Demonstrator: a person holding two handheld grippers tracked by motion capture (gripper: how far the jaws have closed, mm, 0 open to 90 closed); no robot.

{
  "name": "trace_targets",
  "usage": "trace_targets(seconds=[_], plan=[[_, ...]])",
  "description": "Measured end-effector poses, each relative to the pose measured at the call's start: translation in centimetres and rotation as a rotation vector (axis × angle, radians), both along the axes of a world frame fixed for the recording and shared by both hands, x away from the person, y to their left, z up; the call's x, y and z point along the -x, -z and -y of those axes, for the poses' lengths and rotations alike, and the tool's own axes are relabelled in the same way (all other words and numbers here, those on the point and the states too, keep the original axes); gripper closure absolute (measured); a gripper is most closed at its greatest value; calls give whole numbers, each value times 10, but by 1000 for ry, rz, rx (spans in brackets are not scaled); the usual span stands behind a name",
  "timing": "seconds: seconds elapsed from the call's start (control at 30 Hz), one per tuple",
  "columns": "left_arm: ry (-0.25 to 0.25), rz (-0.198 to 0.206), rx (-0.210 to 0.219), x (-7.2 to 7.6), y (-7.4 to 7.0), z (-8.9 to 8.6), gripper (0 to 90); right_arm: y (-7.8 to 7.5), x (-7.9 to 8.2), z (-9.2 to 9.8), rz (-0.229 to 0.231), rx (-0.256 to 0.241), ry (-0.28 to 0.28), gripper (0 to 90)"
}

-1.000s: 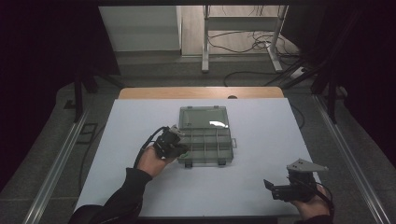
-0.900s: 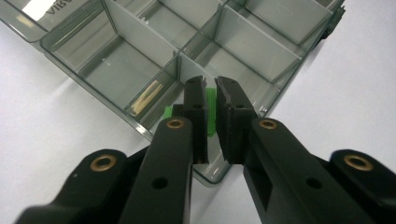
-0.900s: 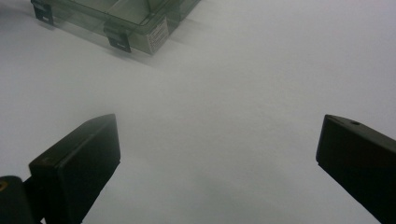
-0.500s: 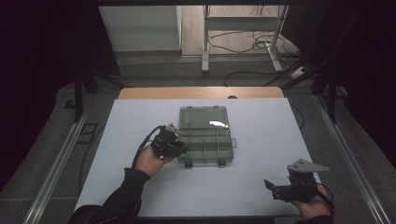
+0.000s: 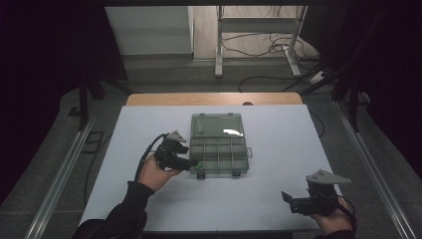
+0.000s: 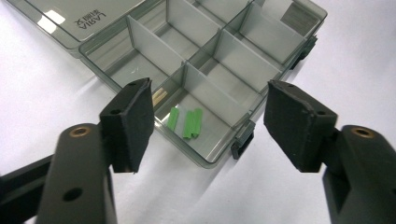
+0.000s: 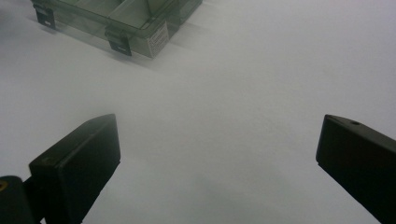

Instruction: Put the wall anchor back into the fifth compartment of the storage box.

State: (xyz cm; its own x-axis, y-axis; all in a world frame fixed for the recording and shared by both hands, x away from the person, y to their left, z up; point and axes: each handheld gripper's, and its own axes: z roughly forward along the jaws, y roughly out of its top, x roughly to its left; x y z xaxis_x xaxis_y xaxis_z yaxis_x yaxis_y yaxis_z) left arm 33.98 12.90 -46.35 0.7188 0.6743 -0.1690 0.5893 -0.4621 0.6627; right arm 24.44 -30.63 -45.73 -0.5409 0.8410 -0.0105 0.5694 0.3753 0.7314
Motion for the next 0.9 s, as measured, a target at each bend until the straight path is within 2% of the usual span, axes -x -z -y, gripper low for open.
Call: trace_targets(seconds=[0.13,0.27,0.43,0.9], plan=[[-1,12,24,4,-3,-1,282,0,0,0,1,-1,0,1],[6,32,13,8,-5,-1,244,0,0,1,2,-1,0,2],[-3,37,13,14,-5,-6,219,0,0,0,1,-1,-1,2],[-29,40,78,29,-10,-21,133,0,1,0,6,-4,-1,2]])
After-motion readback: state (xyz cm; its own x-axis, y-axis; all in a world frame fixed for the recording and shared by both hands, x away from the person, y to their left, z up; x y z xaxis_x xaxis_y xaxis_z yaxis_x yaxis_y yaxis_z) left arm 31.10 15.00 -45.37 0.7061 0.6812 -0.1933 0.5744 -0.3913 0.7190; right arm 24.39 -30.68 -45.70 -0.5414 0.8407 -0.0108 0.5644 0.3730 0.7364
